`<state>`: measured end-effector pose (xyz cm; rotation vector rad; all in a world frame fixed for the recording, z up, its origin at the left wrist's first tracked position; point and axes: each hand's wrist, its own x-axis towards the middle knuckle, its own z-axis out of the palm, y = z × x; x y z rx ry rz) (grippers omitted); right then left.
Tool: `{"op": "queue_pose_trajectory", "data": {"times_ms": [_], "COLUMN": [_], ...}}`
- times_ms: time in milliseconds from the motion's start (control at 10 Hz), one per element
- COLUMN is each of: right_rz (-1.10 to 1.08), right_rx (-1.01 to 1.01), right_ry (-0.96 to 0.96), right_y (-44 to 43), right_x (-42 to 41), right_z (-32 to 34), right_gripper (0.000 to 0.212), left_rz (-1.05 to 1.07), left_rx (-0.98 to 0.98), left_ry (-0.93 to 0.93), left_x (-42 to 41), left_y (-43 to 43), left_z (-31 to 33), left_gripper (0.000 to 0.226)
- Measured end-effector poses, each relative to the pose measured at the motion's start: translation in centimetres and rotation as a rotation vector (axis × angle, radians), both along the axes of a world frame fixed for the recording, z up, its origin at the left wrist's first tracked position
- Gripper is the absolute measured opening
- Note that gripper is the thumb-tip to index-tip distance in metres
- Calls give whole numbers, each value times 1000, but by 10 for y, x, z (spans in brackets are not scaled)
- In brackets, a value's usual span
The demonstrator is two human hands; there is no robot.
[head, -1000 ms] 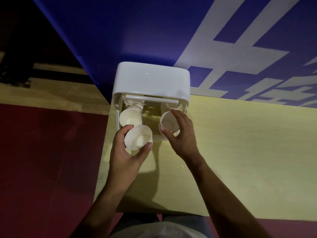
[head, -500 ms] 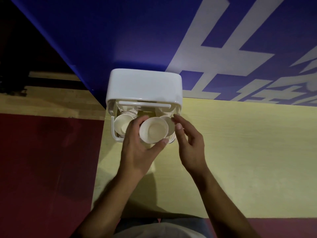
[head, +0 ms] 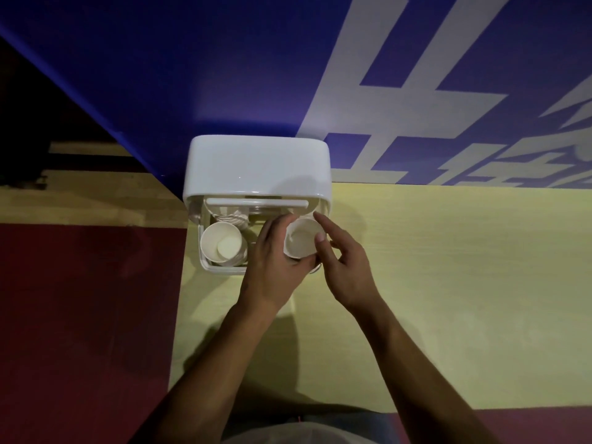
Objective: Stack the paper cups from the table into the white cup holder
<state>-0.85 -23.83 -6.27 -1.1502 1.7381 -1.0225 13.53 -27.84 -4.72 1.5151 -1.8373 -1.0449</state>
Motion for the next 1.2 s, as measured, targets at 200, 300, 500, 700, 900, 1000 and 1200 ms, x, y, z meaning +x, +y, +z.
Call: {"op": "queue_pose_trajectory", "data": {"times_ms": [200, 300, 500, 700, 900, 1000, 1200], "right_rz": [5, -79, -213, -219, -186, -116, -121], "right_rx": [-109, -153, -115, -4, 16, 45, 71], "right_ry": [26, 20, -47, -100, -49, 24, 86], "right_y": [3, 7, 6, 7, 5, 8, 33], "right_x": [6, 12, 22, 25, 23, 24, 3], "right_z": [-18, -27, -28, -18, -10, -10, 12], "right_gripper": [45, 45, 37, 23, 24, 25, 29], "left_rz": [-33, -19, 39, 64, 52, 25, 47], "left_rx": [81, 115, 164, 165, 136, 147, 96], "left_ry": [-43, -59, -60, -53, 20, 26, 58], "left_x": [-5, -4, -5, -6, -4, -2, 11], "left_y": [-2, 1, 3, 5, 6, 8, 30], "left_z": [-17, -25, -31, -30, -25, -25, 7], "left_gripper": [74, 79, 82, 81, 77, 79, 90]}}
